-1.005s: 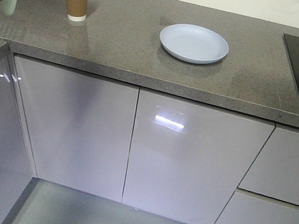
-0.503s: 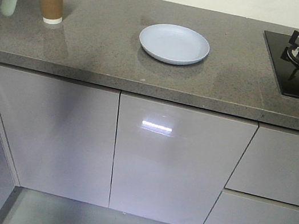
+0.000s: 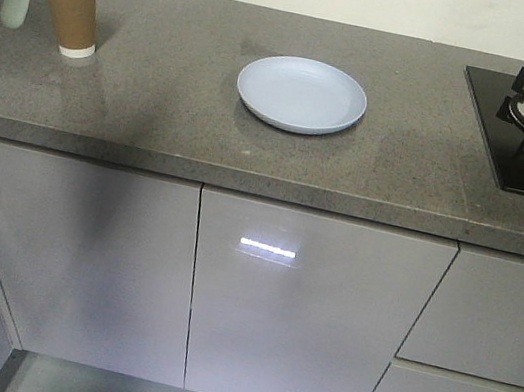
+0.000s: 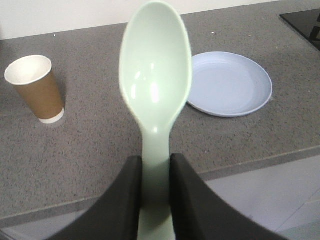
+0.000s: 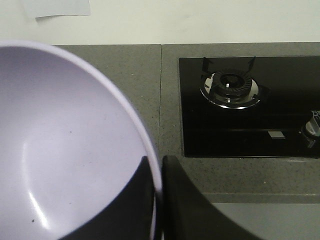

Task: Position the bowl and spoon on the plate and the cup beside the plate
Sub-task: 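Drive toward the counter with the blue plate and paper cup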

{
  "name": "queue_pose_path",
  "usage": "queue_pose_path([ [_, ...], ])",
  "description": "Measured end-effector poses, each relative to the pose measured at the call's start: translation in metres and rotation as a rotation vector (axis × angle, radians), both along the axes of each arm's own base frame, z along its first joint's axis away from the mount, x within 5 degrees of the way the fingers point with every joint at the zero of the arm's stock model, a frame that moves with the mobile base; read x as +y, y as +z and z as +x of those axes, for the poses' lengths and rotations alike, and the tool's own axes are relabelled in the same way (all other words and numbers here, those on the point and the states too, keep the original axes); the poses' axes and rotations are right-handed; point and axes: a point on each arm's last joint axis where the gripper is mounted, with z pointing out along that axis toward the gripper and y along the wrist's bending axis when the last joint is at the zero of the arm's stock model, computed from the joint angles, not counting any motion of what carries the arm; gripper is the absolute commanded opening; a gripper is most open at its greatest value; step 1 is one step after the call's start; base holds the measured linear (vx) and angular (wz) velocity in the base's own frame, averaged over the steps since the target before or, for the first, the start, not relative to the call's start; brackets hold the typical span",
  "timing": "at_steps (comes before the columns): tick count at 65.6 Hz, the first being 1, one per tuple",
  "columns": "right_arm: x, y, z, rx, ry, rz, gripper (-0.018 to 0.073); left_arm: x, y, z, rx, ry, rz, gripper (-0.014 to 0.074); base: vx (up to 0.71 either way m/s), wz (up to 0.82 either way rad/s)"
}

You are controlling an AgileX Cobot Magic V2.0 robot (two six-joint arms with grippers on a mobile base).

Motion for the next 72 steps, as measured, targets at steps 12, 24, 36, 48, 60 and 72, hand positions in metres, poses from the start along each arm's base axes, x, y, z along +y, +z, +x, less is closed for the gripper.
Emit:
queue_pose_path([
  [12, 0.0000, 0.0000, 0.0000, 0.000, 0.000, 0.000, -0.0007, 0.0000, 0.0000, 0.0000, 0.000, 0.000, 0.000, -0.0006, 0.18, -0.02],
  [24, 0.0000, 0.0000, 0.0000, 0.000, 0.000, 0.000, -0.0007, 0.0000, 0.0000, 0.0000, 0.000, 0.000, 0.000, -0.0006, 0.21, 0.00],
  [36, 0.0000, 0.0000, 0.0000, 0.000, 0.002, -0.005, -0.0007, 0.0000, 0.0000, 0.0000, 0.000, 0.000, 0.000, -0.0006, 0.22, 0.00],
  [48, 0.0000, 0.0000, 0.0000, 0.000, 0.002, -0.005, -0.0007, 0.0000, 0.0000, 0.0000, 0.000, 0.000, 0.000, -0.0006, 0.23, 0.00],
  [60, 0.0000, 0.0000, 0.0000, 0.000, 0.000, 0.000, -0.0007, 0.0000, 0.0000, 0.0000, 0.000, 0.000, 0.000, -0.0006, 0.22, 0.00],
  [72, 0.0000, 0.0000, 0.0000, 0.000, 0.002, -0.005, -0.0007, 0.0000, 0.0000, 0.0000, 0.000, 0.000, 0.000, -0.0006, 0.20, -0.01],
])
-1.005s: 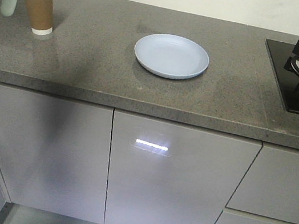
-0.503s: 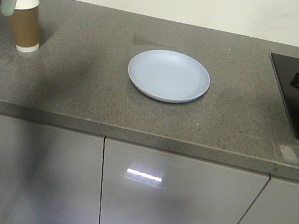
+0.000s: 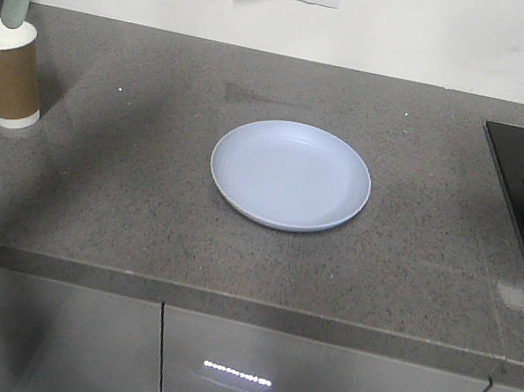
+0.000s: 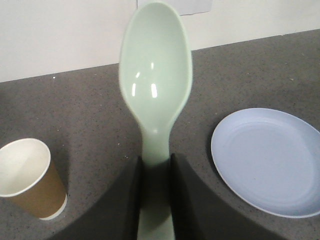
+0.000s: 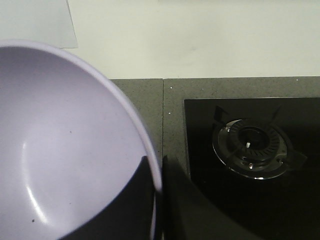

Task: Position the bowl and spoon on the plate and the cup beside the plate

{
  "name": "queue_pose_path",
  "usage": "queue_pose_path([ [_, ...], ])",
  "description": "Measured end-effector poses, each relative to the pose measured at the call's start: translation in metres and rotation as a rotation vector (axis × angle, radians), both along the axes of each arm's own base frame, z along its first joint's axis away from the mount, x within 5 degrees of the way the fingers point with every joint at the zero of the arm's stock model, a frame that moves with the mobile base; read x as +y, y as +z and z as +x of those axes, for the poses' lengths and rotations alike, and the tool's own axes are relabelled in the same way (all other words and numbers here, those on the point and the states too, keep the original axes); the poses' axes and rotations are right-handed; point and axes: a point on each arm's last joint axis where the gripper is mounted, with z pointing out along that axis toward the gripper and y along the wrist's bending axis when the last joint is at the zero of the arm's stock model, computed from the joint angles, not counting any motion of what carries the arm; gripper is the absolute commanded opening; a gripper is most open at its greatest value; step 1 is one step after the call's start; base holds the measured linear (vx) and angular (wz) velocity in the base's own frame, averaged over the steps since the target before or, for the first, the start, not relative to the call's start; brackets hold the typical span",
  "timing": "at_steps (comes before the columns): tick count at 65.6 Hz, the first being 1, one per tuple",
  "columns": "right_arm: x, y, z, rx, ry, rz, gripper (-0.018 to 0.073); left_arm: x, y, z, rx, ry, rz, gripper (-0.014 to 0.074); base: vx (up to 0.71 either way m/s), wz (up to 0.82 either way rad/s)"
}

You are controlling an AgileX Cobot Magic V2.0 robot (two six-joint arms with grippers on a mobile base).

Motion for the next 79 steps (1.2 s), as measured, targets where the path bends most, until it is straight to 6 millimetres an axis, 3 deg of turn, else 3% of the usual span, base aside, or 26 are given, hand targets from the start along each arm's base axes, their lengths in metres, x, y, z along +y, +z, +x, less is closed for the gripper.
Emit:
queue_pose_path([
  [79, 0.0000, 0.0000, 0.0000, 0.000, 0.000, 0.000, -0.0007, 0.0000, 0.0000, 0.0000, 0.000, 0.000, 0.000, -0.0006, 0.13, -0.04],
])
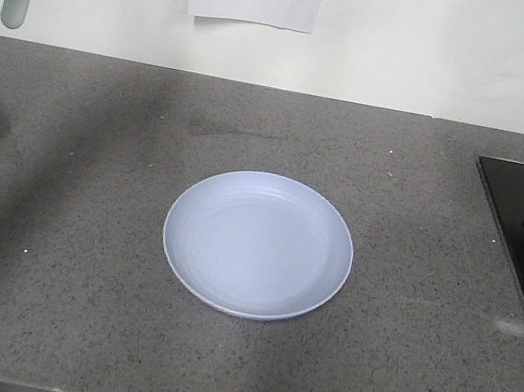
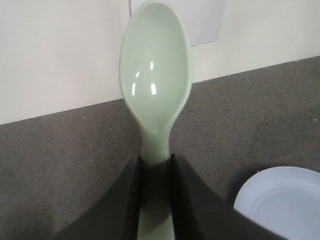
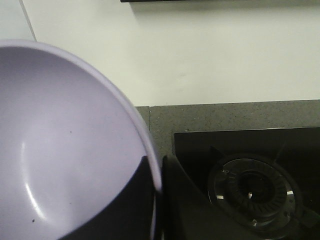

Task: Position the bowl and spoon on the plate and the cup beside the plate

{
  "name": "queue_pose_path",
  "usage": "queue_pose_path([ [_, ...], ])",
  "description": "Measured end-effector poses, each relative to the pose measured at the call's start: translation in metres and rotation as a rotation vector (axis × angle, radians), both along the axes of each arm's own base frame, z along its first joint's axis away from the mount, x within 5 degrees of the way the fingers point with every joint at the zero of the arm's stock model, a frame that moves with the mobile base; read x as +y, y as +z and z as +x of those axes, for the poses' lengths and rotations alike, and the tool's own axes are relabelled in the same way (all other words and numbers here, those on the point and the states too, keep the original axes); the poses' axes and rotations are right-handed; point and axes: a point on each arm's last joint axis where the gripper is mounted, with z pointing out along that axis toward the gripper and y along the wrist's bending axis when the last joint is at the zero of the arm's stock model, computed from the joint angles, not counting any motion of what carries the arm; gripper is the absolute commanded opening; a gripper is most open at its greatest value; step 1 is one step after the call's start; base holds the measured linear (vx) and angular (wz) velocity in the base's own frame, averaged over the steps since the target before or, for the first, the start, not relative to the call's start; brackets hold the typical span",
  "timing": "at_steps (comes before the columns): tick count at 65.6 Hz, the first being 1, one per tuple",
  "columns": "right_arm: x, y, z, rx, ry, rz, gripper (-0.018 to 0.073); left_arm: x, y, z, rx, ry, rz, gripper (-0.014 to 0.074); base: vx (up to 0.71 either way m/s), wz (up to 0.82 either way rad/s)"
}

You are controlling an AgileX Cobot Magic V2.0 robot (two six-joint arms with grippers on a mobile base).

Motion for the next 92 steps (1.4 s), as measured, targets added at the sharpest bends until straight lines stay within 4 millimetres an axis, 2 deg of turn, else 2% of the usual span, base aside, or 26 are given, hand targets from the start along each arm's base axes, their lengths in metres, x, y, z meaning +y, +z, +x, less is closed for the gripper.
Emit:
queue_pose_path([
  [92, 0.0000, 0.0000, 0.0000, 0.000, 0.000, 0.000, -0.0007, 0.0000, 0.0000, 0.0000, 0.000, 0.000, 0.000, -0.0006, 0.04, -0.01],
])
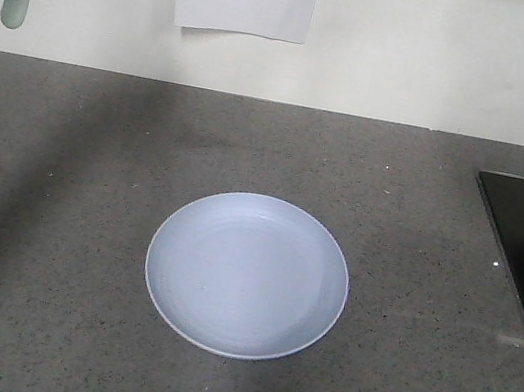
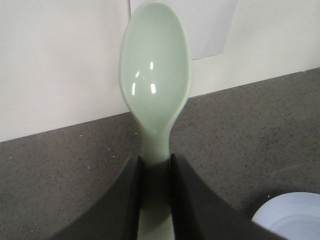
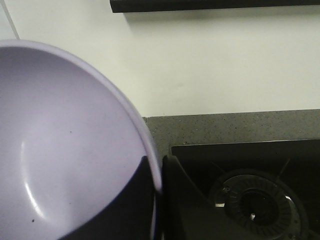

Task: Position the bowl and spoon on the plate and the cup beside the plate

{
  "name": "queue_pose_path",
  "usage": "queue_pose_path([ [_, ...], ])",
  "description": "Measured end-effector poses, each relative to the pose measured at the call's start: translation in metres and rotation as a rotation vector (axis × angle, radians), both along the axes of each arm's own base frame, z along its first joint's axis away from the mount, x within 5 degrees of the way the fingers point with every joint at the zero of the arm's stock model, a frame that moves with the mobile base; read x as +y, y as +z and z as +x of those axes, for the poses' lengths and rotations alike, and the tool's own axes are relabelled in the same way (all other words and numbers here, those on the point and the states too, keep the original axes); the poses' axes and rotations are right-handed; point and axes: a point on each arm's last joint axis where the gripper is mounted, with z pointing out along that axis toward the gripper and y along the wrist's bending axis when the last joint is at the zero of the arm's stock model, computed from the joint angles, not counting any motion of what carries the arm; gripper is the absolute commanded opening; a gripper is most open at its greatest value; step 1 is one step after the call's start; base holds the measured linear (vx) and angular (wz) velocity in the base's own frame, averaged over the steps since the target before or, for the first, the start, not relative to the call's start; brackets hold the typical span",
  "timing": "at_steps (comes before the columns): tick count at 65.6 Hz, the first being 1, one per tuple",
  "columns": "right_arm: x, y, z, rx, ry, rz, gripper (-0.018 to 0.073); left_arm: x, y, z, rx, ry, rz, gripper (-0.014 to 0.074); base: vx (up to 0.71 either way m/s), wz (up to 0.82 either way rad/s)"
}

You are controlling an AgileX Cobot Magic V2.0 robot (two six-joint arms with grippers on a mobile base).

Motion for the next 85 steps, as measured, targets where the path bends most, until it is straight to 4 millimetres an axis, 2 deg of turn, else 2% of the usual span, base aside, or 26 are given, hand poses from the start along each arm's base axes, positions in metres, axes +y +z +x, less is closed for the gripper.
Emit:
queue_pose_path([
  [85, 0.0000, 0.0000, 0.0000, 0.000, 0.000, 0.000, -0.0007, 0.0000, 0.0000, 0.0000, 0.000, 0.000, 0.000, -0.0006, 0.00, 0.00],
])
